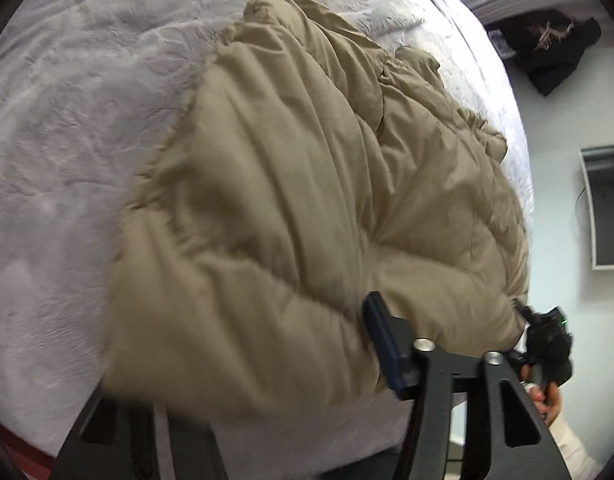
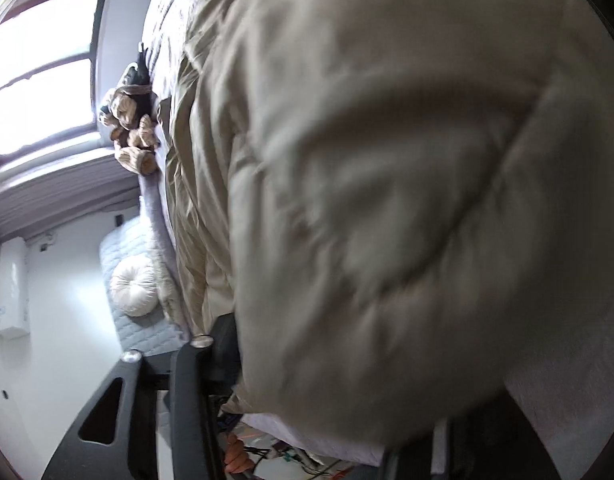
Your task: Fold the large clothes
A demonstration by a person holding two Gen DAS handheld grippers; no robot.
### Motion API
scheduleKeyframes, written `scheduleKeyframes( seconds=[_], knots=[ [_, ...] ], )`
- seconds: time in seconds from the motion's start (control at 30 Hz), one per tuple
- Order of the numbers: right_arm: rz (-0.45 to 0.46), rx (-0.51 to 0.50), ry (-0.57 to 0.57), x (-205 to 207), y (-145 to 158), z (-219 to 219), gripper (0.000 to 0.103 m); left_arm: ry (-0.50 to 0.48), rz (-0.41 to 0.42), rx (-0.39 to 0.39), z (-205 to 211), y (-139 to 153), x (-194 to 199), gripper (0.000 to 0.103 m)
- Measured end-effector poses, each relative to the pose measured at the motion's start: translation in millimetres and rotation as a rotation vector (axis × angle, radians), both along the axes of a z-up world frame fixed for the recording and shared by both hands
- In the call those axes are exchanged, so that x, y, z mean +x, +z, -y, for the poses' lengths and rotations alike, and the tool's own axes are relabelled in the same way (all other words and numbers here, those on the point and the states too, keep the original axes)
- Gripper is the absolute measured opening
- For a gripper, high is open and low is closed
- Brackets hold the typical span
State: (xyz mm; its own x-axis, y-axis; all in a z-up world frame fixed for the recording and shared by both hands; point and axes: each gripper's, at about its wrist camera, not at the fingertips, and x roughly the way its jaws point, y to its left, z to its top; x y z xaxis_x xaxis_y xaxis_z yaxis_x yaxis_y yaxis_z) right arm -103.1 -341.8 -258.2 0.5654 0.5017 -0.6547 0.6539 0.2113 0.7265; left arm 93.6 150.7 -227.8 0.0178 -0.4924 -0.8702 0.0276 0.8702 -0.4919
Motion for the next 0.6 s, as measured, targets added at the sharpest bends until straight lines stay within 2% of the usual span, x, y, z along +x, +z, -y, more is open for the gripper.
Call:
scheduleKeyframes(
  seconds=[0.13,0.2,0.3,0.37,0.43,0.53,0.6],
  knots=[
    [-0.038,-0.074,0.073,9.8,14.8,-13.2,0.07,-0.035,0.015,0.053,-9.3,18.2,-7.4,0.068],
    [-0.054,-0.111,0.116,19.8,23.3,-17.9,0.072,-0.051,0.035,0.078,-16.4,26.0,-10.9,0.102],
    [-0.081,-0.162,0.18,18.2,34.0,-18.9,0.072,-0.064,0.092,0.115,-35.0,39.4,-12.0,0.103],
    [-0.087,-0.18,0.219,15.7,41.0,-29.3,0.081,-0.06,0.112,0.105,-50.8,44.1,-10.5,0.103],
    [-0.074,-0.18,0.247,15.0,44.3,-35.2,0.082,-0.057,0.134,0.105,-56.8,48.6,-2.3,0.103],
    [-0.058,-0.199,0.298,13.6,58.8,-61.3,0.083,-0.041,0.13,0.091,-61.4,45.0,17.9,0.103],
    [-0.045,-0.223,0.351,28.2,67.1,-83.4,0.083,-0.038,0.12,0.065,-61.5,38.1,35.1,0.103]
  ],
)
